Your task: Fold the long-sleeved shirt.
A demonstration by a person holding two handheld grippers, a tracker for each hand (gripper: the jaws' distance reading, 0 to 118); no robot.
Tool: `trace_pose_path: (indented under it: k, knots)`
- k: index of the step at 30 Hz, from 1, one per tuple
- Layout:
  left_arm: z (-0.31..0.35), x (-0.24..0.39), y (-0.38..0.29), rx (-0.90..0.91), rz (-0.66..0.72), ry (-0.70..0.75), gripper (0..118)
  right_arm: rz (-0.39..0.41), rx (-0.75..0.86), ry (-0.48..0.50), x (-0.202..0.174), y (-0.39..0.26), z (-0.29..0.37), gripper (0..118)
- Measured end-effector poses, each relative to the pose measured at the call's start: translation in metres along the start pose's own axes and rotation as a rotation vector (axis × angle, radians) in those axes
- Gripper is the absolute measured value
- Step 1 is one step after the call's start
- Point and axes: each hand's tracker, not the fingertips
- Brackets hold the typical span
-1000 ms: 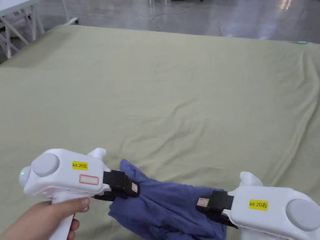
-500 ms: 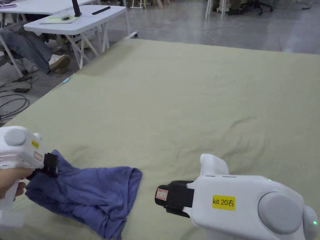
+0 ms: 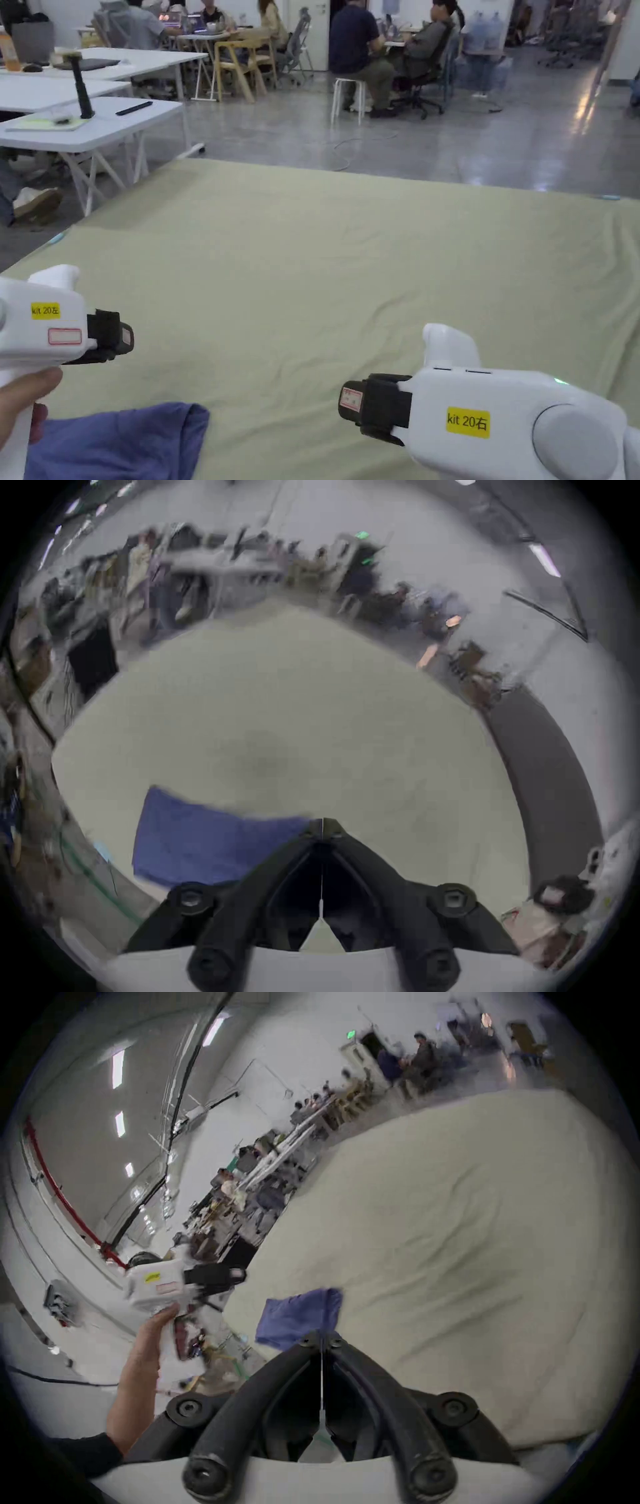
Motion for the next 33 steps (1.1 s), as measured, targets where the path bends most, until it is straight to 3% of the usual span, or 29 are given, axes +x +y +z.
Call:
trace_pose_path:
  k: [4, 6, 9, 12, 15, 19, 20, 21, 22, 23, 24, 25, 26, 29, 30, 33]
  knots:
    - [0.05, 0.104, -0.022, 0.255, -0.284, 0.023, 0, 0.07, 0.253, -0.222, 0.014, 0.01, 0.086, 0]
    - [0.078, 0.155, -0.037, 0.351, -0.318, -0.014, 0, 0.107, 0.365, -0.38, 0.013, 0.009, 0.134, 0]
    - [0.113, 0.211, -0.062, 0.429, -0.348, -0.11, 0, 0.135, 0.482, -0.49, 0.006, 0.004, 0.189, 0]
    - [0.133, 0.241, -0.079, 0.455, -0.336, -0.119, 0, 0.195, 0.563, -0.611, -0.009, -0.01, 0.228, 0]
    - [0.164, 0.259, -0.099, 0.485, -0.317, -0.12, 0, 0.276, 0.621, -0.682, -0.023, -0.029, 0.258, 0]
    - [0.191, 0.268, -0.11, 0.519, -0.347, -0.056, 0, 0.311, 0.67, -0.702, -0.035, -0.044, 0.285, 0]
    - [0.197, 0.271, -0.112, 0.536, -0.346, -0.054, 0, 0.317, 0.694, -0.689, -0.037, -0.045, 0.29, 6]
    - [0.203, 0.273, -0.113, 0.554, -0.334, -0.063, 24, 0.328, 0.714, -0.648, -0.037, -0.045, 0.294, 53]
    - [0.207, 0.276, -0.114, 0.564, -0.328, -0.066, 71, 0.328, 0.73, -0.633, -0.037, -0.045, 0.296, 104]
    - [0.212, 0.277, -0.114, 0.595, -0.337, -0.045, 104, 0.313, 0.735, -0.647, -0.04, -0.046, 0.296, 118]
    - [0.215, 0.281, -0.116, 0.595, -0.334, 0.038, 117, 0.293, 0.736, -0.687, -0.041, -0.044, 0.292, 117]
    - [0.214, 0.283, -0.115, 0.59, -0.356, 0.08, 117, 0.368, 0.816, -0.677, -0.047, -0.053, 0.302, 117]
    - [0.225, 0.285, -0.118, 0.731, -0.394, 0.011, 114, 0.296, 0.816, -0.696, -0.04, -0.061, 0.309, 117]
    - [0.226, 0.278, -0.126, 0.631, -0.357, 0.0, 118, 0.255, 0.753, -0.641, -0.038, -0.074, 0.329, 118]
    - [0.225, 0.277, -0.127, 0.628, -0.344, -0.024, 118, 0.25, 0.736, -0.602, -0.029, -0.04, 0.302, 118]
    - [0.214, 0.279, -0.126, 0.589, -0.345, -0.031, 118, 0.225, 0.713, -0.569, -0.029, -0.041, 0.303, 118]
